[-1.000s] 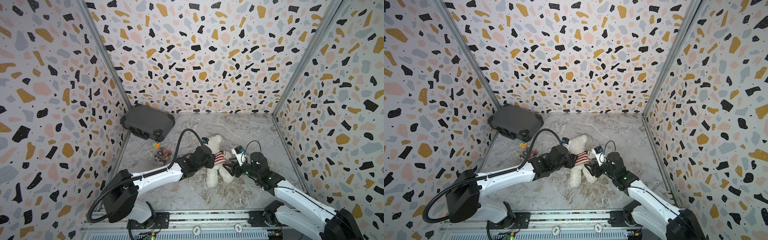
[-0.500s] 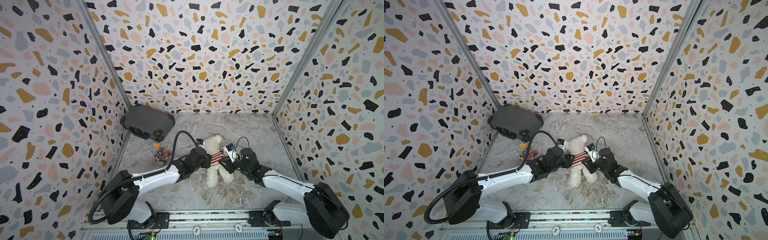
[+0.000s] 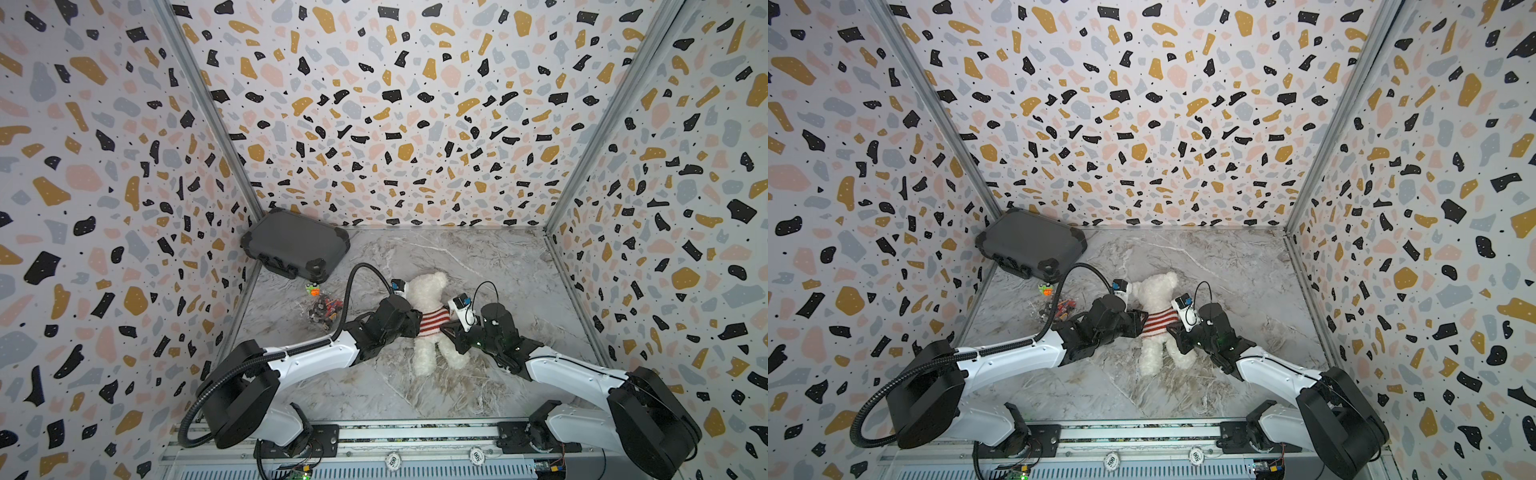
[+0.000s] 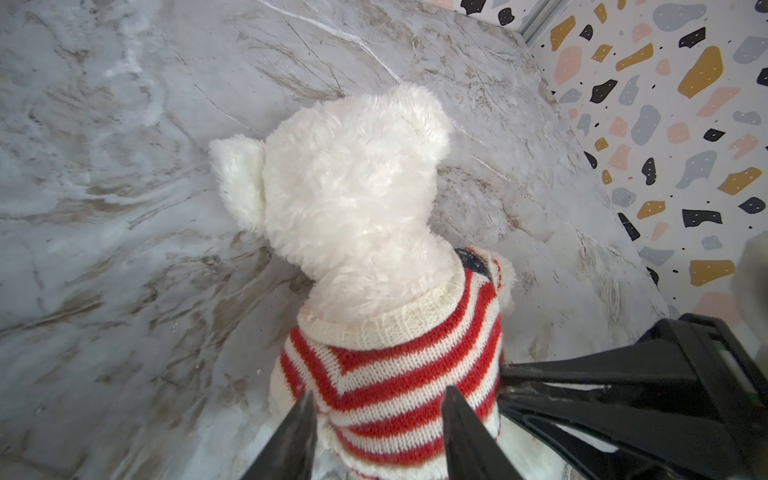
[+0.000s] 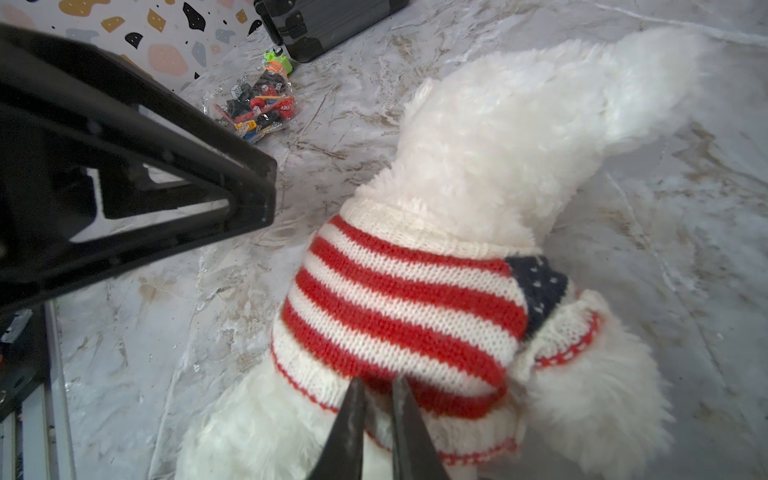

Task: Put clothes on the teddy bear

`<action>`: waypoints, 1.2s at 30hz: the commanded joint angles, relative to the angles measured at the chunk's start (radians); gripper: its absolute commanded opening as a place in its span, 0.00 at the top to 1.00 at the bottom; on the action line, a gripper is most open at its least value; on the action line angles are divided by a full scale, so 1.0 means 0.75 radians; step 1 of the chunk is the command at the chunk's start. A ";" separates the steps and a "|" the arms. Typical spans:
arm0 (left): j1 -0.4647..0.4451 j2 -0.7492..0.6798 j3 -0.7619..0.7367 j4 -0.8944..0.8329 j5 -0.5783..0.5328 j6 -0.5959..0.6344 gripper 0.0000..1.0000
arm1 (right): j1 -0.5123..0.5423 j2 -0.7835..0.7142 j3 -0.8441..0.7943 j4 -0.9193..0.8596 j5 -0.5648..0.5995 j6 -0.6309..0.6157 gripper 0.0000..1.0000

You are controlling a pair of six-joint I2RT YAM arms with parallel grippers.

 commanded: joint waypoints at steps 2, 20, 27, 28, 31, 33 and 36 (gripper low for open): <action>0.010 0.019 -0.026 0.088 0.048 -0.010 0.50 | 0.011 -0.036 -0.052 0.025 -0.026 0.073 0.85; -0.090 0.039 -0.043 0.045 0.003 0.031 0.49 | 0.085 -0.278 0.050 -0.242 0.108 0.007 0.70; -0.132 0.097 0.007 0.022 0.031 0.084 0.48 | 0.072 -0.209 0.100 -0.204 0.145 -0.033 0.56; -0.131 0.113 0.018 0.018 0.027 0.090 0.47 | 0.047 -0.202 0.092 -0.175 0.120 -0.014 0.56; -0.132 0.158 0.057 -0.003 0.015 0.113 0.47 | -0.001 -0.181 0.079 -0.127 0.053 0.020 0.57; -0.132 0.179 0.071 -0.009 0.021 0.120 0.50 | -0.003 -0.181 0.075 -0.130 0.051 0.017 0.57; -0.133 0.189 0.072 -0.003 0.040 0.120 0.62 | -0.020 -0.204 0.063 -0.134 0.056 0.017 0.58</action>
